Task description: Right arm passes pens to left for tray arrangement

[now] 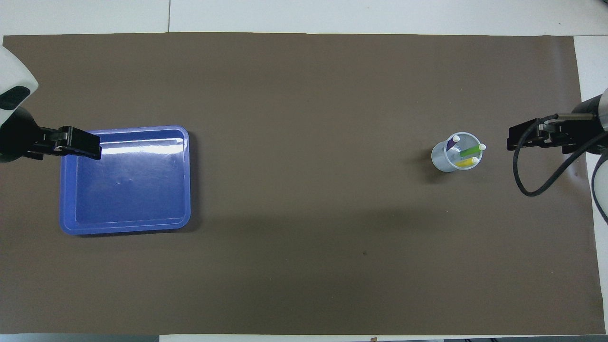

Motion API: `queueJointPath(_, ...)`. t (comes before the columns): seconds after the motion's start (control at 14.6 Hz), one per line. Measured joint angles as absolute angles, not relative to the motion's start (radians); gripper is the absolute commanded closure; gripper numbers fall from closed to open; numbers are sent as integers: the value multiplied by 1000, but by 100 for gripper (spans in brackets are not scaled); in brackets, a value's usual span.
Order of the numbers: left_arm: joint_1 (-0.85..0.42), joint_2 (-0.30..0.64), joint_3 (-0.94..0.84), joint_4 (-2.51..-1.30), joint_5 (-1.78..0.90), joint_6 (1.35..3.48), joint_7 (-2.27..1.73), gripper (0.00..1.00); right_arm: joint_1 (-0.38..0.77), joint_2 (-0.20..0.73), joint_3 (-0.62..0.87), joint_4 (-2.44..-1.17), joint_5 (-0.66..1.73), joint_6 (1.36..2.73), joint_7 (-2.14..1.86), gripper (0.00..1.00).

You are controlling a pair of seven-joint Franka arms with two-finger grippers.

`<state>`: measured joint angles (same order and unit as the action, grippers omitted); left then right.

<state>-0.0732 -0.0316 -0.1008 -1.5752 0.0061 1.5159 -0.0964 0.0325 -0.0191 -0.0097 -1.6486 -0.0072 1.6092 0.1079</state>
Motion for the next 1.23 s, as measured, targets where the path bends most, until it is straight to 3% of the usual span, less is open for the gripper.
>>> queueJointPath(0.82, -73, -32, -101, -1575, 6, 1516, -96, 0, 32, -19, -7, -1666, -7, 1658, 108, 0)
queueJointPath(1.23, -73, -32, -101, -1575, 6, 1516, -97, 0, 28, -50, -10, -1835, -7, 1816, 108, 0)
